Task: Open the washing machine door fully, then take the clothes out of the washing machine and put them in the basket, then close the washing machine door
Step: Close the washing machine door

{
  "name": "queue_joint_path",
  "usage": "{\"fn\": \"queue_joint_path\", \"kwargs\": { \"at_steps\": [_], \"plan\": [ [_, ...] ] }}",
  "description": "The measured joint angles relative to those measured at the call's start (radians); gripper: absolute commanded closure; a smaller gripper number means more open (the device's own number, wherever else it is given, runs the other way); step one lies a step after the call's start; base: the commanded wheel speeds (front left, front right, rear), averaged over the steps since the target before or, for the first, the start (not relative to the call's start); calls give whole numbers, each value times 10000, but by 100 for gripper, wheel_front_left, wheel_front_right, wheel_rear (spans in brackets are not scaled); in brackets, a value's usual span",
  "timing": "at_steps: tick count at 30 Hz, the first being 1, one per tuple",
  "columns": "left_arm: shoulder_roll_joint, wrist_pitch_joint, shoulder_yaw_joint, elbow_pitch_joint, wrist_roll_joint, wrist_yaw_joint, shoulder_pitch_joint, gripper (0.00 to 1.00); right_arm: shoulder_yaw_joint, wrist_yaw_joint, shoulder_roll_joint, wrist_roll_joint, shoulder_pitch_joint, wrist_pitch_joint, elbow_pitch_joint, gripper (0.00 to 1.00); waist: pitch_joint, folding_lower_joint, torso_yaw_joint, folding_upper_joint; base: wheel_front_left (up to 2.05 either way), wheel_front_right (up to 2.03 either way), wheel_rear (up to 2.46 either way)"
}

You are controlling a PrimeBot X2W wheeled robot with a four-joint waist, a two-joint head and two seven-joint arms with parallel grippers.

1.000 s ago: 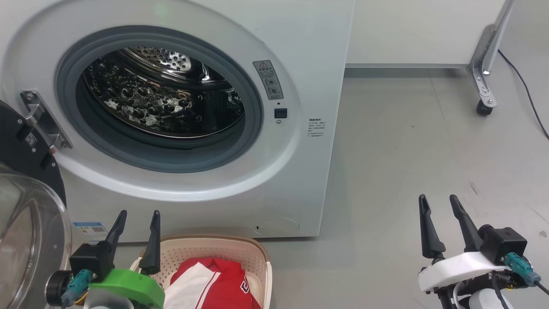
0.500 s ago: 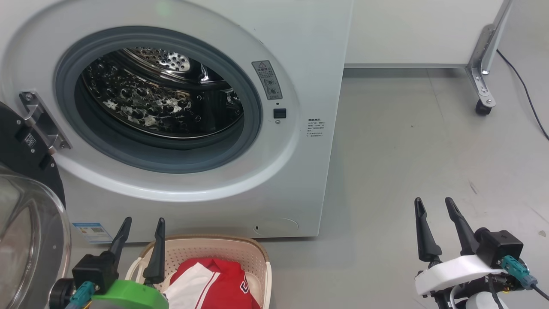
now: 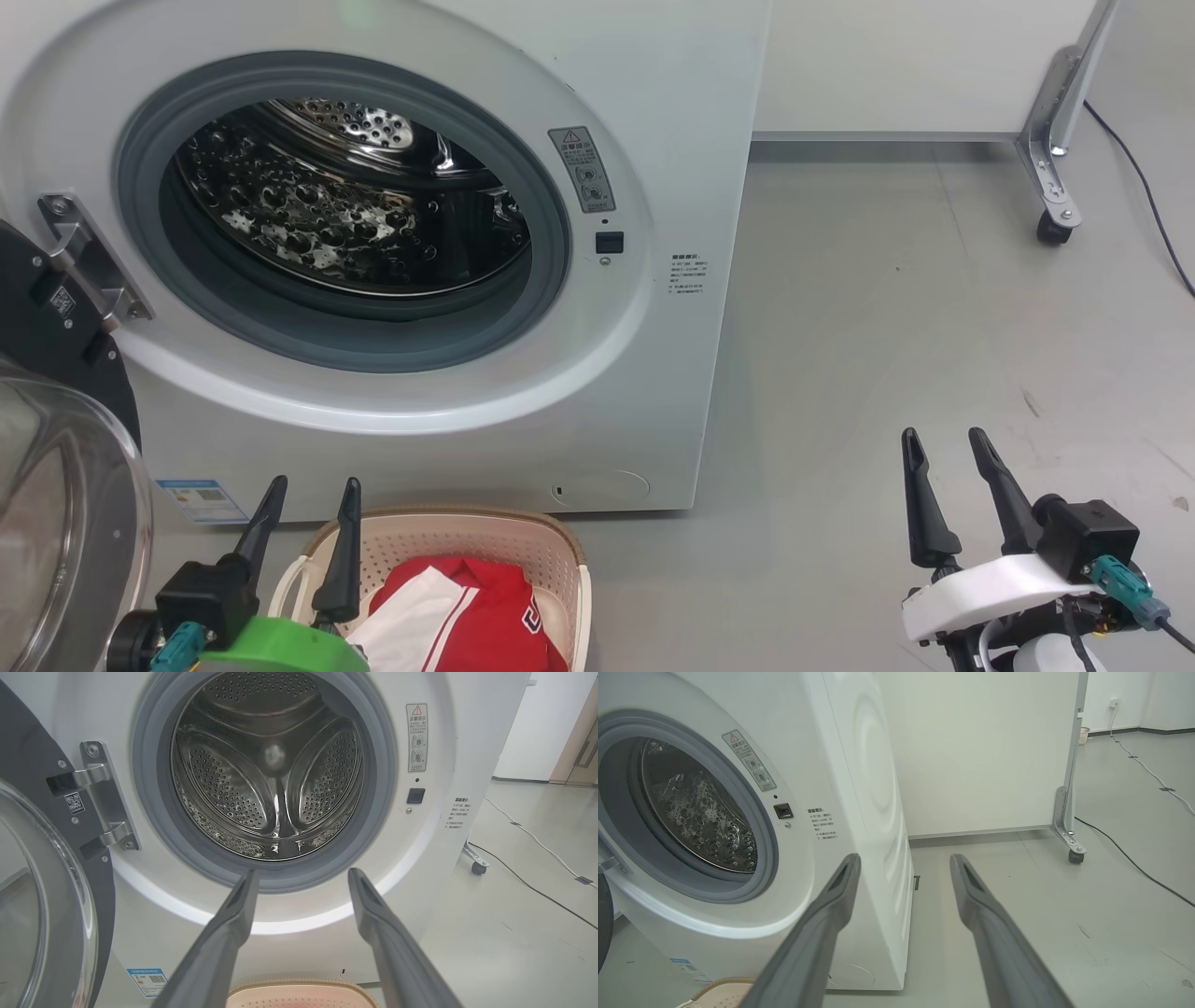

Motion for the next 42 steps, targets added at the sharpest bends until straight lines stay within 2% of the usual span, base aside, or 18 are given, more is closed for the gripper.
{"fn": "queue_joint_path", "kwargs": {
  "at_steps": [26,42],
  "plan": [
    [0,0,-77,-234,-42,0,54,0,-13,-2,36,0,0,0,-35,0,77,0,4,0,-4,4,0],
    [-2,0,-77,-238,-222,0,144,0,-12,0,69,0,-1,0,-27,0,-70,0,19,0,-63,63,0]
  ]
}}
